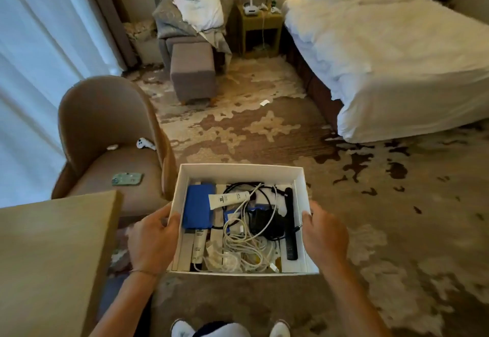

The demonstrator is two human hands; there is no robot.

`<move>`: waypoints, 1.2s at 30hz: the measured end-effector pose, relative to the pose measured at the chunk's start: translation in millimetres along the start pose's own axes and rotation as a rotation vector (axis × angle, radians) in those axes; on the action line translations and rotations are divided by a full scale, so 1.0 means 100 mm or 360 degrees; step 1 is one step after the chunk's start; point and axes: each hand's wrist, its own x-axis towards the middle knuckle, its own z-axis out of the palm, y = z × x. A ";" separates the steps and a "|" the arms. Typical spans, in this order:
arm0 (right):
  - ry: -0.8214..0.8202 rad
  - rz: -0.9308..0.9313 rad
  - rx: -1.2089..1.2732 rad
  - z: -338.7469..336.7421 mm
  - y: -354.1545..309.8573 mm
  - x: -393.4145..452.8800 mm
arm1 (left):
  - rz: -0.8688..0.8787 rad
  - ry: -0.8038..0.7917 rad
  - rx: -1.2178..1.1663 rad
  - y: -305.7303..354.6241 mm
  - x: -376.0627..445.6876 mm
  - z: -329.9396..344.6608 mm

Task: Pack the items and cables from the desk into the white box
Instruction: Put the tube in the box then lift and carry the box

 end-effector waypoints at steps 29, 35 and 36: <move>0.0944 0.1694 -0.0155 -2.36 4.34 -1.60 | 0.1302 -0.1302 -0.0202 4.64 -2.04 3.36; 0.0954 0.1954 -0.0129 -2.71 5.13 -1.87 | 0.1459 -0.1420 -0.0227 5.42 -2.75 3.99; 0.0956 0.1983 -0.0117 -2.77 5.25 -1.92 | 0.1486 -0.1437 -0.0232 5.53 -2.86 4.11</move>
